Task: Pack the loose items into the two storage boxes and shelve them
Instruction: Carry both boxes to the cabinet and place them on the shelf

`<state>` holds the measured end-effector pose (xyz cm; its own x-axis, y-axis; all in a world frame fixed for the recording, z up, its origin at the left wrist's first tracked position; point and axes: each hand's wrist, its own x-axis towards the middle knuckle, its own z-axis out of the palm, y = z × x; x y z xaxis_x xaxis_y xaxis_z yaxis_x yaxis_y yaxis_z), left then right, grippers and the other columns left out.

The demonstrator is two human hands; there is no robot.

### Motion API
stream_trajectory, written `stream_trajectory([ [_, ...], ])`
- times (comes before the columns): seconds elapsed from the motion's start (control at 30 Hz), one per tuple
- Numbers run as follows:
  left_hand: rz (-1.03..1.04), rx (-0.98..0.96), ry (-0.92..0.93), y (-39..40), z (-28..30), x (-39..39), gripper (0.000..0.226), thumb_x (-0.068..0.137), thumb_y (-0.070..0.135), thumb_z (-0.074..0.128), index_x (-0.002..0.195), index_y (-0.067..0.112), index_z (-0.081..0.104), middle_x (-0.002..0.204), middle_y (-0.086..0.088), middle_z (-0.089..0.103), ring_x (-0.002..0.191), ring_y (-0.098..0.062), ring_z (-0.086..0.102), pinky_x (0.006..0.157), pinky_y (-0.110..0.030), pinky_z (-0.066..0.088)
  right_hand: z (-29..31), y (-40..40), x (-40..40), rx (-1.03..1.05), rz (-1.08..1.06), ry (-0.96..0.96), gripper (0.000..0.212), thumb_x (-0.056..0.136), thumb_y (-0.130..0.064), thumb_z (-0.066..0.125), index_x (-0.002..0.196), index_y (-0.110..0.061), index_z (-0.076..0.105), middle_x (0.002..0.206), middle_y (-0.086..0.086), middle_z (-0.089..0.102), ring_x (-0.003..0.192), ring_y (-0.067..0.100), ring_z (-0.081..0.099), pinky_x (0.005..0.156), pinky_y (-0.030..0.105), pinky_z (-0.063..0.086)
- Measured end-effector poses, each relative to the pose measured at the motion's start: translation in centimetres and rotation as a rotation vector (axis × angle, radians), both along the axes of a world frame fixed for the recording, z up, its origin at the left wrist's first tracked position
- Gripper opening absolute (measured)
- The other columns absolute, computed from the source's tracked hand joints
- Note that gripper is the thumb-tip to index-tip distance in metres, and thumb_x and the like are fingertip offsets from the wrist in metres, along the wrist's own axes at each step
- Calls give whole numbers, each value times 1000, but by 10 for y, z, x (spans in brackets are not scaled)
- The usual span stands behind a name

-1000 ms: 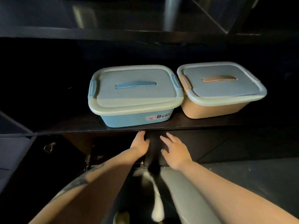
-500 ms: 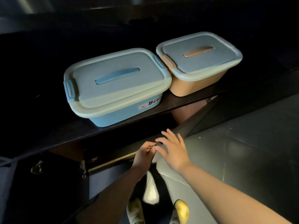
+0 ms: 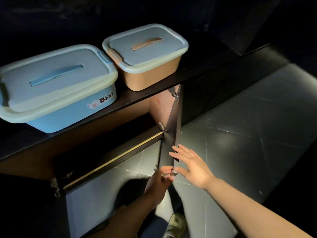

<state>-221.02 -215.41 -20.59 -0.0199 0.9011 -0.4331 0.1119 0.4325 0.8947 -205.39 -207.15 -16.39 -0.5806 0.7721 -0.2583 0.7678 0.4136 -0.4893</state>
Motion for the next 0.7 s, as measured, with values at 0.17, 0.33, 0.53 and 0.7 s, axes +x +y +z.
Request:
stream_trajectory([
  [0.17, -296, -10, -91, 13, 7, 74, 55, 88, -7, 47, 130, 29, 42, 133, 12, 48, 126, -3, 45, 106, -19, 35, 9, 1, 75, -65, -117, -103, 64, 97, -39, 49, 149, -47, 13, 156, -29, 1, 142, 6, 27, 114, 27, 28],
  [0.33, -568, 23, -80, 51, 24, 128, 64, 88, -7, 46, 147, 4, 23, 153, -8, 25, 142, -18, 25, 119, -34, 17, 18, 15, 124, -31, -336, -170, 52, 101, -27, 42, 148, -40, 26, 157, -16, 25, 133, 17, 44, 103, 33, 41],
  [0.53, -363, 38, 221, 75, 30, 138, 48, 95, 10, 47, 141, 22, 40, 146, 3, 41, 132, -11, 39, 102, -15, 27, 21, 43, 164, -41, -461, -372, 60, 100, -26, 41, 153, -34, 13, 161, -8, 8, 139, 25, 28, 100, 39, 42],
  [0.7, -173, 42, 258, 74, 43, 97, 46, 93, 4, 48, 137, 18, 45, 142, 0, 45, 131, -14, 42, 98, -12, 27, 24, 65, 183, -161, -528, -380, 68, 98, -39, 44, 154, -31, 5, 161, -8, -9, 148, 27, -4, 114, 42, 23],
])
